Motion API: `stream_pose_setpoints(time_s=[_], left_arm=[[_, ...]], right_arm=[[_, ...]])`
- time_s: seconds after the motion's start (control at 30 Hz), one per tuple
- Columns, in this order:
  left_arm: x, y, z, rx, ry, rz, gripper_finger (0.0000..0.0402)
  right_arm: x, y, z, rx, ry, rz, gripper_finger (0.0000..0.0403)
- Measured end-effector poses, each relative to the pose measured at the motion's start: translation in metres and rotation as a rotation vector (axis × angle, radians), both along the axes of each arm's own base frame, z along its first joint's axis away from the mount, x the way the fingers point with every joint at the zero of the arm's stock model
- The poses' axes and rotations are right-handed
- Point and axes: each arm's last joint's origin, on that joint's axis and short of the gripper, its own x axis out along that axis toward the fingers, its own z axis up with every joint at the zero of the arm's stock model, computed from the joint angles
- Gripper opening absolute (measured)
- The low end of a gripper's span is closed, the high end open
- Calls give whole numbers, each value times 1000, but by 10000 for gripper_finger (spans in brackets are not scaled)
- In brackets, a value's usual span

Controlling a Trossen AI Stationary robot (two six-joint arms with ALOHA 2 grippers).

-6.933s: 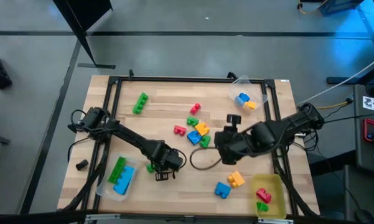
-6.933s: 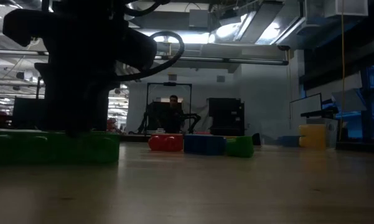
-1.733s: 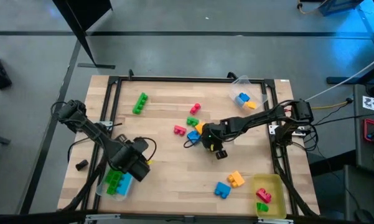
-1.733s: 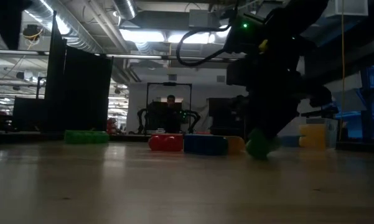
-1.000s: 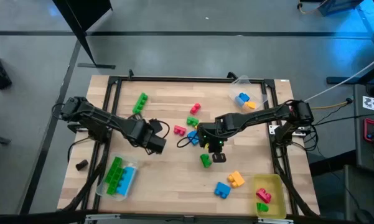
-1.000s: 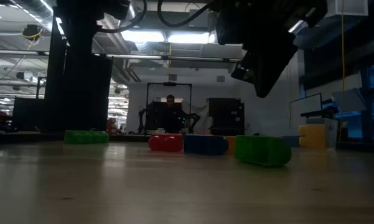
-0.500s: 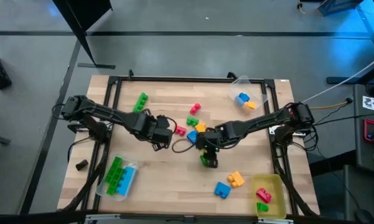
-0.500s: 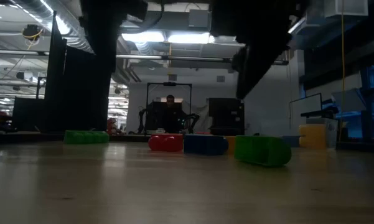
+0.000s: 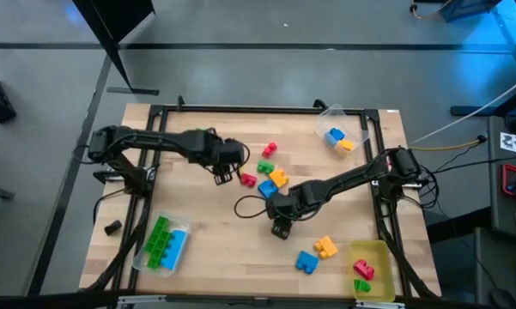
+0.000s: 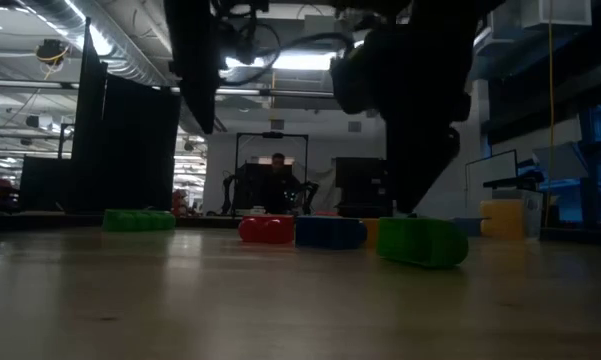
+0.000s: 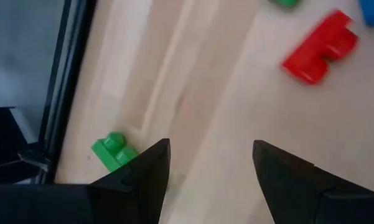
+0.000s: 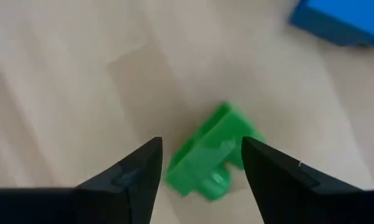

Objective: Sort blocks by size
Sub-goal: Put the bottom 2 stud green game piece into the yellow transparent bin

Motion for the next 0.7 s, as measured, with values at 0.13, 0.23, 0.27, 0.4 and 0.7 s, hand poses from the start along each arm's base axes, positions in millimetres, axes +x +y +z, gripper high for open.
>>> stream_pose_setpoints(time_s=[0.13,0.23,0.27,0.4,0.7], left_arm=[[2,16,1,9,-18,14,214],[3,23,1,7,-34,18,214],[3,24,1,6,-36,16,214],[3,26,1,6,-42,19,214],[3,26,1,9,-33,-3,214]], right_arm=[[1,-2,-6,-61,13,-79,221],[2,-3,-8,-96,7,-109,221],[2,-4,-8,-99,7,-110,221],[2,-3,-8,-85,10,-105,221],[3,-2,-29,-81,91,-93,220]])
